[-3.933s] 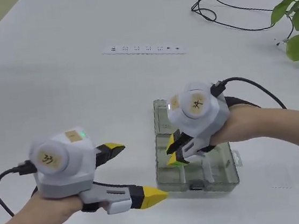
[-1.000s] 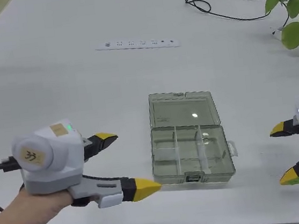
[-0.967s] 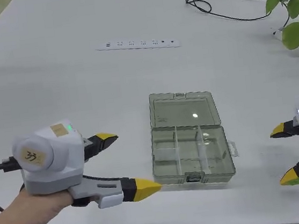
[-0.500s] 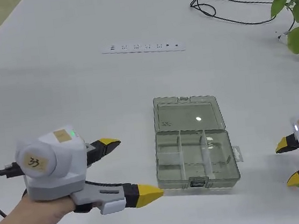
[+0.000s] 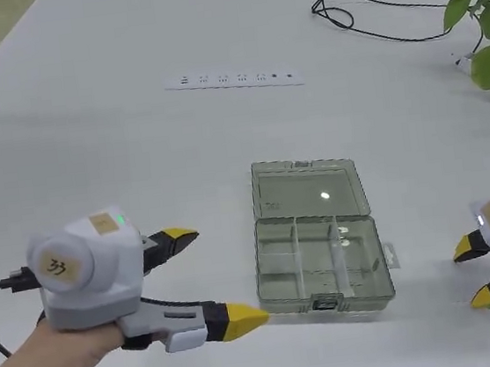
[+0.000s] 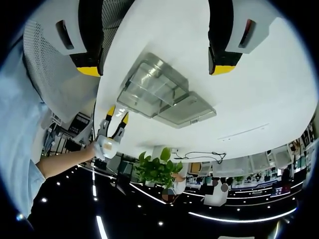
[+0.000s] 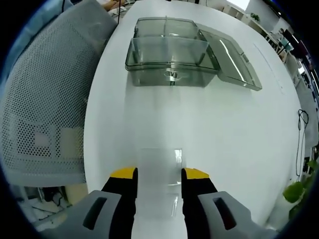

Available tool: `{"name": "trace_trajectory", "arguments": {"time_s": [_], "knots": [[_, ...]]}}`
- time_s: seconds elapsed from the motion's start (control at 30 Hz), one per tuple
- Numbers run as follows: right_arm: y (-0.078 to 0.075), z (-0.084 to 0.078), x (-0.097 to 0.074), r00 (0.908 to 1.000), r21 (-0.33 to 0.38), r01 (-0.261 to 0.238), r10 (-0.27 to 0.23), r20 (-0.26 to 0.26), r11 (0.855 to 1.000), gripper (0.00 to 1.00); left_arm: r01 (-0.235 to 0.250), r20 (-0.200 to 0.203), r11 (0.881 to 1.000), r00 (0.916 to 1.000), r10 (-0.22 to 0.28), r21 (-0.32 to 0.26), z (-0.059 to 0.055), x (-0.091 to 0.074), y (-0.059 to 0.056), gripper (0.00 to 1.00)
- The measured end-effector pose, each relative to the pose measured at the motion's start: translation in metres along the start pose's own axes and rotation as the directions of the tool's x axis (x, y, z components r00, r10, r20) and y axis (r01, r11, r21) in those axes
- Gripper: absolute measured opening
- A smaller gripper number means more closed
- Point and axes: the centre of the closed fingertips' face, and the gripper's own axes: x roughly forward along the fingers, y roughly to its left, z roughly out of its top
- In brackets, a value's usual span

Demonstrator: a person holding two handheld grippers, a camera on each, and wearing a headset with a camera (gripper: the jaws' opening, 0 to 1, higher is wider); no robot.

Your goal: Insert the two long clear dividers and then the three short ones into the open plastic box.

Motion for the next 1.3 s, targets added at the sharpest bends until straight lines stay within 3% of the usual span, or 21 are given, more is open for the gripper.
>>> {"name": "trace_trajectory", "arguments": {"time_s": [0.17, 0.63, 0.9, 1.13, 1.3], "knots": [[-0.001, 0.003, -0.002, 0.9993, 0.054, 0.007, -0.009, 0.035, 0.999, 0.33, 0.003, 0.006, 1.0, 1.0, -0.003, -0.002, 0.002, 0.002, 0.0, 0.88], [0.001, 0.006, -0.003, 0.999, 0.095, 0.025, -0.029, 0.034, 0.995, 0.32, -0.002, 0.02, 1.0, 0.9998, 0.002, -0.015, 0.005, 0.003, 0.0, 0.87], [-0.005, 0.014, -0.01, 0.9944, 0.124, 0.073, -0.082, 0.067, 0.99, 0.32, -0.005, 0.026, 0.999, 0.9997, 0.006, -0.038, 0.005, 0.004, 0.0, 0.86], [-0.009, 0.042, -0.026, 0.9808, 0.102, 0.14, -0.152, 0.122, 0.985, 0.32, 0.001, 0.038, 0.998, 0.9993, 0.002, -0.069, 0.008, 0.01, -0.003, 0.84], [-0.018, 0.069, -0.043, 0.9611, 0.062, 0.212, -0.22, 0.167, 0.975, 0.32, 0.006, 0.038, 0.995, 0.9993, -0.003, -0.095, 0.011, 0.015, -0.003, 0.82]]}}
